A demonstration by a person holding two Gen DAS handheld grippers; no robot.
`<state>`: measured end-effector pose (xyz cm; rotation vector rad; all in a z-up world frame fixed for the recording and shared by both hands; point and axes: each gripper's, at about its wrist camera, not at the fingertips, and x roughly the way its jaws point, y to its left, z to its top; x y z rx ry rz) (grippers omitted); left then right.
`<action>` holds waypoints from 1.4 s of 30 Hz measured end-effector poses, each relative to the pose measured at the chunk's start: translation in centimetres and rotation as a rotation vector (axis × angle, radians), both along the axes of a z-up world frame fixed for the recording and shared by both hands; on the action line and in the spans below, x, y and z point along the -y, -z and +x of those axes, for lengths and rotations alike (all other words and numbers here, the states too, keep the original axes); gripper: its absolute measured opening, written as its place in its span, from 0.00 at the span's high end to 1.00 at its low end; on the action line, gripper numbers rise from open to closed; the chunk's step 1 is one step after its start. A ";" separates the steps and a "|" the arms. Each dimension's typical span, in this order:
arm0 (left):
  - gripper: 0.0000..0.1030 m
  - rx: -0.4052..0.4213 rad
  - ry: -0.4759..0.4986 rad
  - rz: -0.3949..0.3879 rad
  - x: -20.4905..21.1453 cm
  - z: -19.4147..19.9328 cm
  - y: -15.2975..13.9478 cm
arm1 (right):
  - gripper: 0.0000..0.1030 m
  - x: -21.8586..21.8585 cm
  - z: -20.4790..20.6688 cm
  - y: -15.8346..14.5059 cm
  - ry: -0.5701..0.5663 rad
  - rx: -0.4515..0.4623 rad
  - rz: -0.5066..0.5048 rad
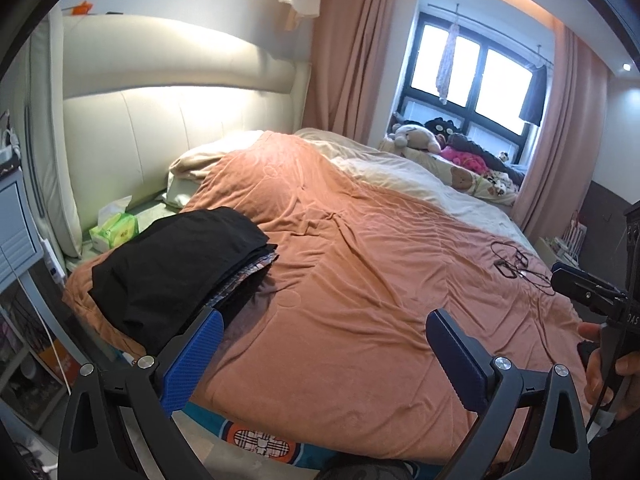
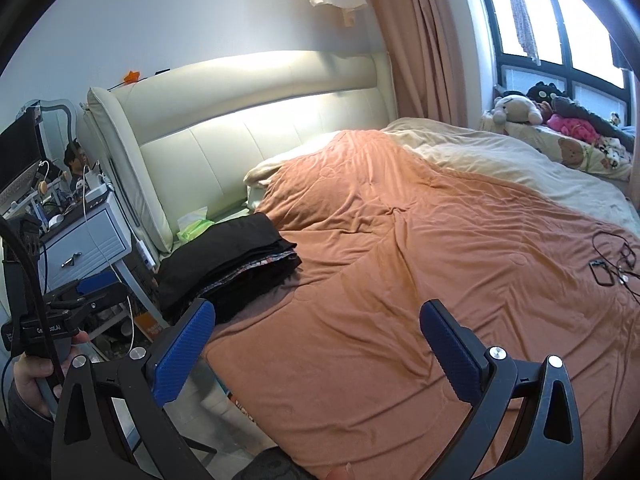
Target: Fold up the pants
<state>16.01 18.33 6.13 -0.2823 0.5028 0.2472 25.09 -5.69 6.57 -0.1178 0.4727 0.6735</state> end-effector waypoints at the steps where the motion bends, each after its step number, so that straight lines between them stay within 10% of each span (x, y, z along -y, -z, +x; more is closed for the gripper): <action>1: 0.01 0.001 0.005 0.004 0.3 -0.3 0.0 | 0.00 0.3 -0.5 -0.1 0.001 0.003 0.002; 42: 0.01 0.074 0.132 0.120 14.9 -12.5 2.1 | 0.00 12.4 -21.4 5.3 0.130 0.127 0.041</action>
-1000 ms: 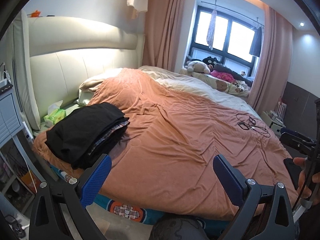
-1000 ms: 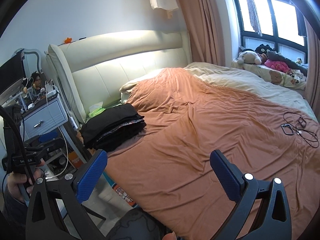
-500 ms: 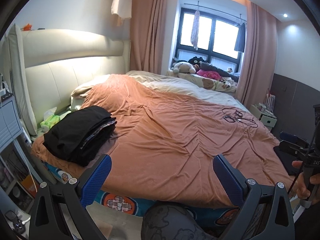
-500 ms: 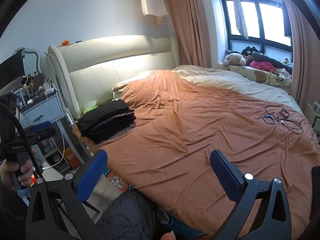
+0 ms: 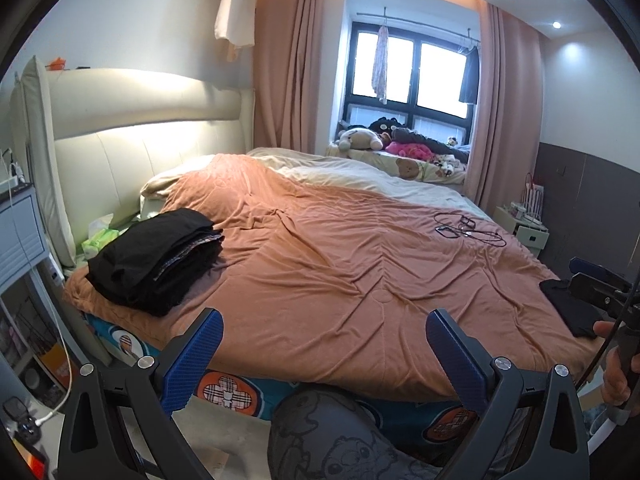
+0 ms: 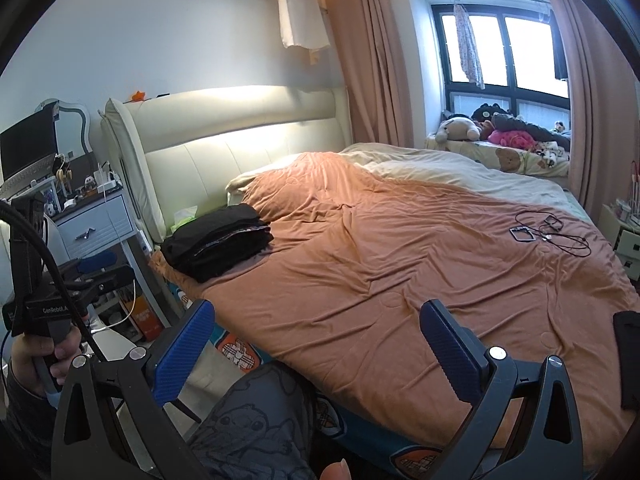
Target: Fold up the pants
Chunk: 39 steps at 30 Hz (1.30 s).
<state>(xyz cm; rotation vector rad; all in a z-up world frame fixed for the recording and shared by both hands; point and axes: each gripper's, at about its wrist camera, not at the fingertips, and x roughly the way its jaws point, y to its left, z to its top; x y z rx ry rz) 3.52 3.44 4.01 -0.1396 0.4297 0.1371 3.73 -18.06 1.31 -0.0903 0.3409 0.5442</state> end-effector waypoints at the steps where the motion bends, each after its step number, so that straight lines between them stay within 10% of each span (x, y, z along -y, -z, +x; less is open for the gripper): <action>1: 0.01 0.008 -0.005 -0.001 0.1 -0.4 0.2 | 0.00 0.1 -0.4 0.3 0.004 0.002 -0.002; 39: 0.01 0.046 -0.011 0.010 0.8 -2.6 2.1 | 0.00 1.7 -1.9 3.4 0.078 -0.017 0.019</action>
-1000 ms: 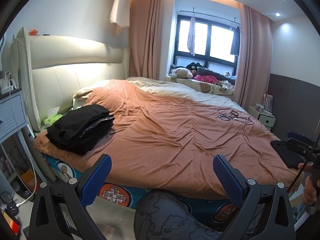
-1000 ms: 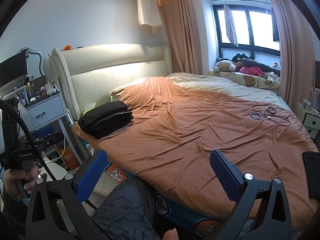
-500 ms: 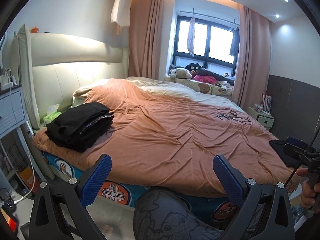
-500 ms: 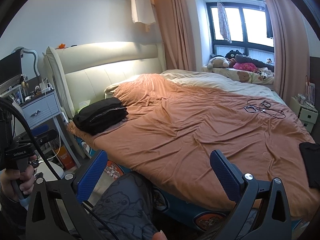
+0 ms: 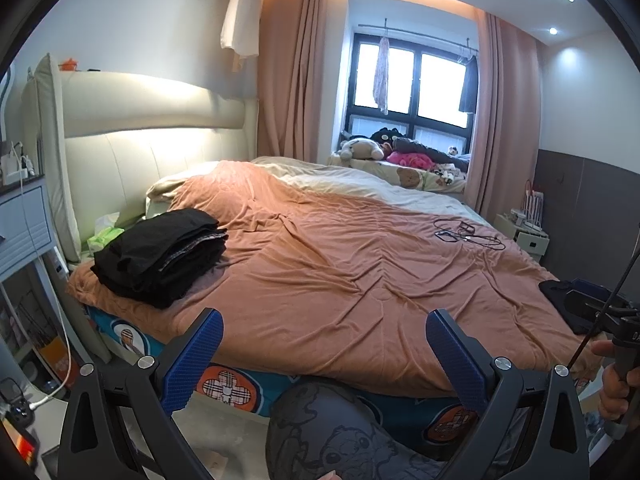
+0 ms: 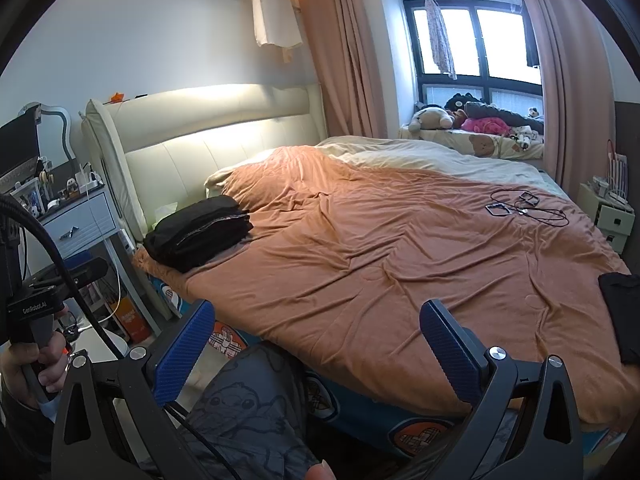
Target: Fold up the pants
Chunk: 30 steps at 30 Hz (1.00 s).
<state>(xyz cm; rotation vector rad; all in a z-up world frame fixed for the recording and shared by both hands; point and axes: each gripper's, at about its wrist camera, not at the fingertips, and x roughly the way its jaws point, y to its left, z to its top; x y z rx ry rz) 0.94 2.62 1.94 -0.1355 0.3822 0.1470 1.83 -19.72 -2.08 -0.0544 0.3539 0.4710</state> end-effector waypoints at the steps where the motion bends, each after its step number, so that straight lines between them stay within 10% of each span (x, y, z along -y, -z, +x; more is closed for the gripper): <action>1: 0.01 0.000 -0.002 0.001 0.0 0.0 0.0 | 0.00 0.0 0.0 0.0 0.000 0.000 0.001; 30: 0.01 0.014 -0.028 0.000 -0.3 -0.4 -0.1 | 0.00 1.8 0.4 0.3 0.024 -0.001 0.033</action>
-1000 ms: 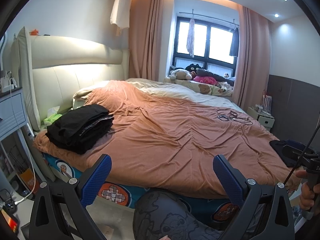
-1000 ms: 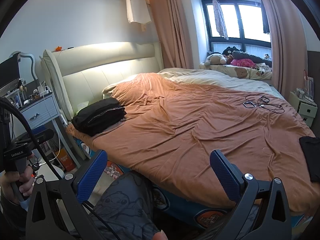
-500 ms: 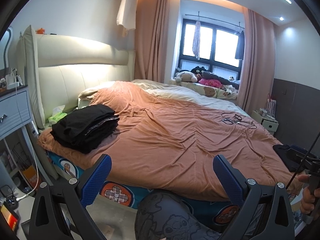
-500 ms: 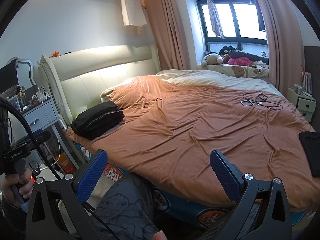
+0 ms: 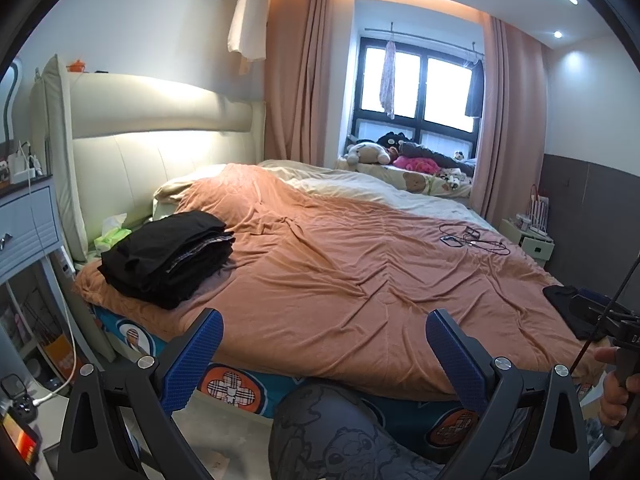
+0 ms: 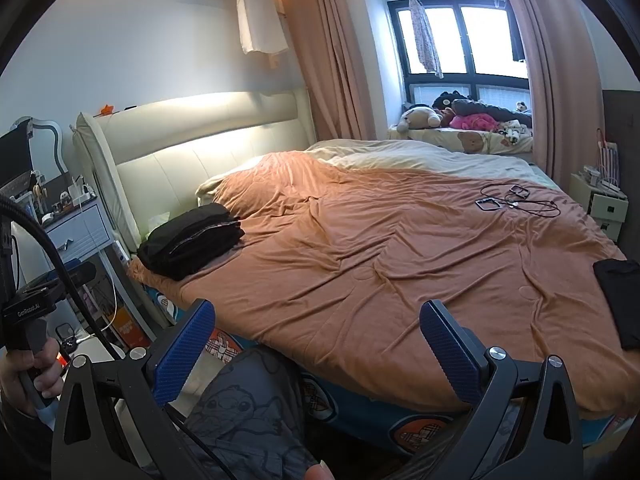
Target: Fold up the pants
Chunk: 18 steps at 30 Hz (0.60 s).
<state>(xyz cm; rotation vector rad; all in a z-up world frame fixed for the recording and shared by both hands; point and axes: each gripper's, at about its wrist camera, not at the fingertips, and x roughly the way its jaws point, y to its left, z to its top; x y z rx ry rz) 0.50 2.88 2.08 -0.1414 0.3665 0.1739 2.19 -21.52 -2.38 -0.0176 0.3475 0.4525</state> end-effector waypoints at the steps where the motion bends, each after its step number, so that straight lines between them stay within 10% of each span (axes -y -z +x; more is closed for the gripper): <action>1: 0.01 -0.001 -0.002 0.003 0.0 0.0 0.0 | 0.00 0.0 0.0 0.0 0.001 0.000 0.000; 18: 0.01 -0.004 0.007 -0.001 -0.1 0.0 0.1 | 0.00 0.4 -0.1 0.1 0.009 0.004 0.001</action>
